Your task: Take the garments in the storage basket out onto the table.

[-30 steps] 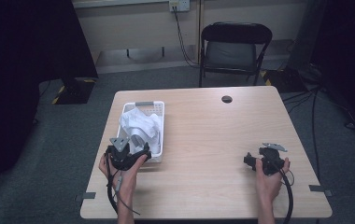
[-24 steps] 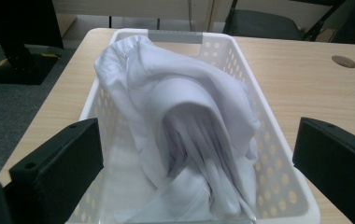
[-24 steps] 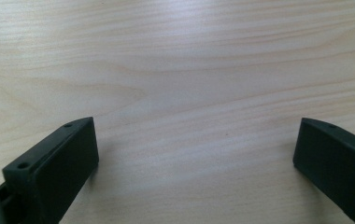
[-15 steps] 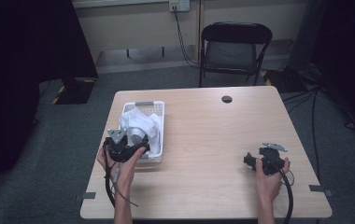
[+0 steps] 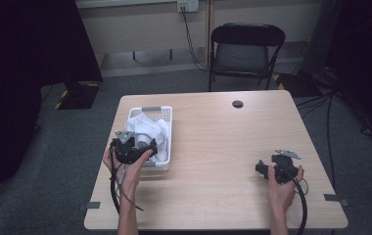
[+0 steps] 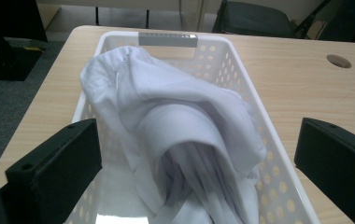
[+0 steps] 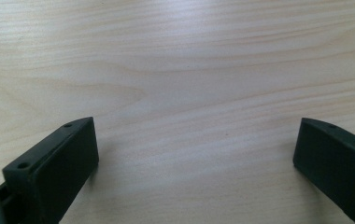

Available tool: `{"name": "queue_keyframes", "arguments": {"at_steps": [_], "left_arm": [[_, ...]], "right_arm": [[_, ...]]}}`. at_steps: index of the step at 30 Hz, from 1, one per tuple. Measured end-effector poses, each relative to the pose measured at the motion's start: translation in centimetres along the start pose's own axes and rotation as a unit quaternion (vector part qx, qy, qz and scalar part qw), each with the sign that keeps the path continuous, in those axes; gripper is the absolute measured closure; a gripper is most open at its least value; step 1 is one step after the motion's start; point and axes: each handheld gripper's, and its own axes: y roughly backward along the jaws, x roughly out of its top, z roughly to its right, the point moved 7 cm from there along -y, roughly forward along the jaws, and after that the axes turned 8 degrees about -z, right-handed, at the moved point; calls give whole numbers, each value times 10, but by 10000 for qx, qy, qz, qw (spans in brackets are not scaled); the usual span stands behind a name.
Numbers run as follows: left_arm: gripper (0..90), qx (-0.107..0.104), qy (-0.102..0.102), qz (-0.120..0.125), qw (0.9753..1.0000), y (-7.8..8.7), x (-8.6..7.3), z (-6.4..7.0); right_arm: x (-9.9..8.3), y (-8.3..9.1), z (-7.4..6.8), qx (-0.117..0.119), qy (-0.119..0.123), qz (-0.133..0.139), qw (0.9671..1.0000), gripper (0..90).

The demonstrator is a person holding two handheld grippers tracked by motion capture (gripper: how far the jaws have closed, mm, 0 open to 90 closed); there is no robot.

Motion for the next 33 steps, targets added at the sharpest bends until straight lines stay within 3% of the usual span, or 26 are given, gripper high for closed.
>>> {"name": "queue_keyframes", "arguments": {"at_steps": [12,17,19,22,23,24,25,33], "left_arm": [[5,-67,61,-289,9995,-23,8,-3],[5,12,72,-500,9987,-38,8,-3],[5,-75,119,-593,9981,-44,7,-2],[12,-38,161,-614,9980,-48,7,-2],[11,-173,241,-655,9974,-50,6,0],[4,-173,241,-655,9974,-50,6,0],[8,28,202,-672,9975,-53,6,-3],[15,-68,209,-972,9950,-62,2,-1]], "right_arm": [[0,0,0,0,0,1,10000,0],[0,0,0,0,1,0,10000,0],[0,0,0,2,0,0,10000,0],[0,0,0,0,1,0,10000,0],[0,0,0,0,0,1,10000,0],[0,0,0,0,0,0,10000,0],[0,0,0,0,0,1,10000,0],[0,0,0,1,0,1,10000,0]]}}
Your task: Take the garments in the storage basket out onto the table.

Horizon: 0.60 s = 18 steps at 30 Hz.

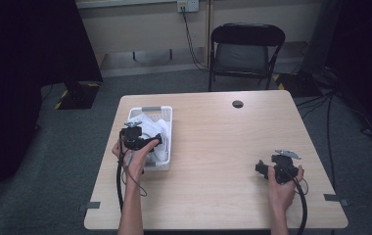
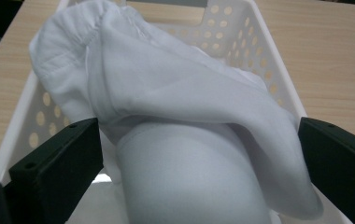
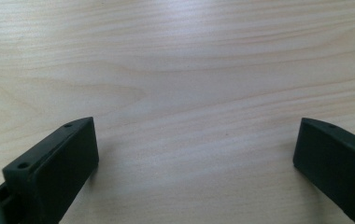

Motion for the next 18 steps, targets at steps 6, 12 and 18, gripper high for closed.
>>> {"name": "queue_keyframes", "arguments": {"at_steps": [6,12,18], "left_arm": [[13,49,-99,-295,9995,-12,-7,1],[25,124,-84,-376,9992,-19,-12,1],[60,232,-11,-543,9983,-30,-17,-1]], "right_arm": [[0,0,0,0,0,0,10000,0],[0,0,0,1,0,0,10000,0],[0,0,0,0,0,0,10000,0]]}}
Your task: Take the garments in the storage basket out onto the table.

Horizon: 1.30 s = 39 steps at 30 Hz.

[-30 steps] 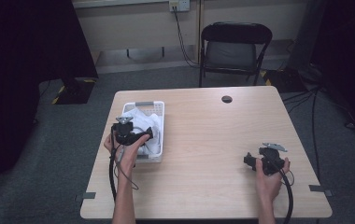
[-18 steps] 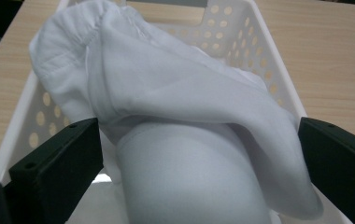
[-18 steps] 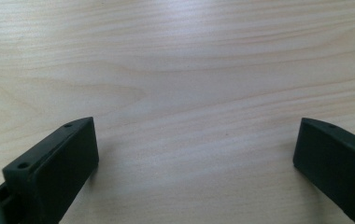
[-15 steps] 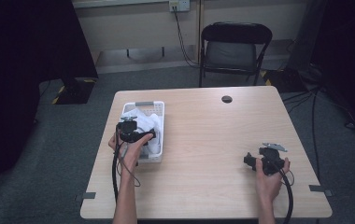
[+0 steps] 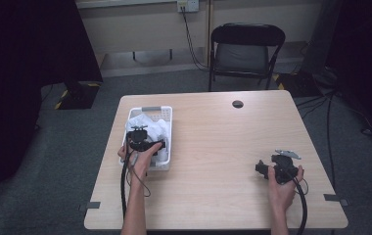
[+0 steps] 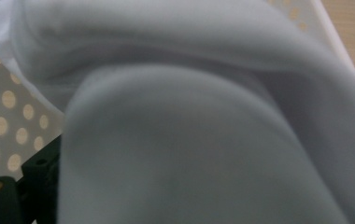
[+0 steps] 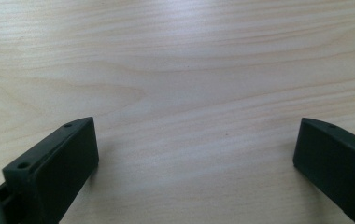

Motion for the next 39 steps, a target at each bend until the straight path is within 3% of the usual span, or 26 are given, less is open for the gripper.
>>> {"name": "queue_keyframes", "arguments": {"at_steps": [4,10,12,13,19,27,39], "left_arm": [[71,0,1,-21,10000,0,-1,-1],[130,165,-41,-171,9997,-2,-3,-3],[216,198,35,-202,9996,-3,-3,-4],[216,215,18,-215,9995,-3,-3,-5],[406,260,-156,-259,9992,-3,-5,-4],[573,141,-104,-224,9996,-1,-4,-4],[638,100,-106,-90,9999,1,-2,-2]], "right_arm": [[0,0,0,0,-1,0,10000,0],[0,0,0,0,0,0,10000,0],[0,0,0,0,-1,0,10000,0],[0,0,0,0,0,0,10000,0],[0,0,0,0,-1,0,10000,0],[0,0,0,1,-1,0,10000,0],[0,0,0,0,0,0,10000,0]]}}
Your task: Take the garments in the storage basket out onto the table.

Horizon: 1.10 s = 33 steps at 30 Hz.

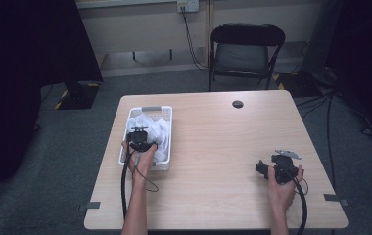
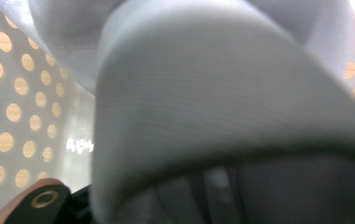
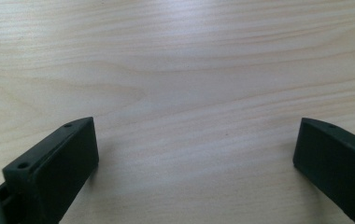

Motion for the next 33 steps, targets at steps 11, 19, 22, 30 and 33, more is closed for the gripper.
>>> {"name": "queue_keyframes", "arguments": {"at_steps": [11,19,22,30,33], "left_arm": [[652,16,56,83,9999,2,0,2],[663,-84,49,172,9998,5,2,1],[666,-107,63,207,9997,6,2,0],[666,-187,56,349,9992,12,4,3],[667,-205,79,410,9989,15,4,1]], "right_arm": [[0,0,0,1,0,1,10000,0],[0,0,0,1,-1,1,10000,0],[0,0,0,-1,0,0,10000,0],[0,0,0,1,0,0,10000,0],[0,0,0,1,-1,0,10000,0]]}}
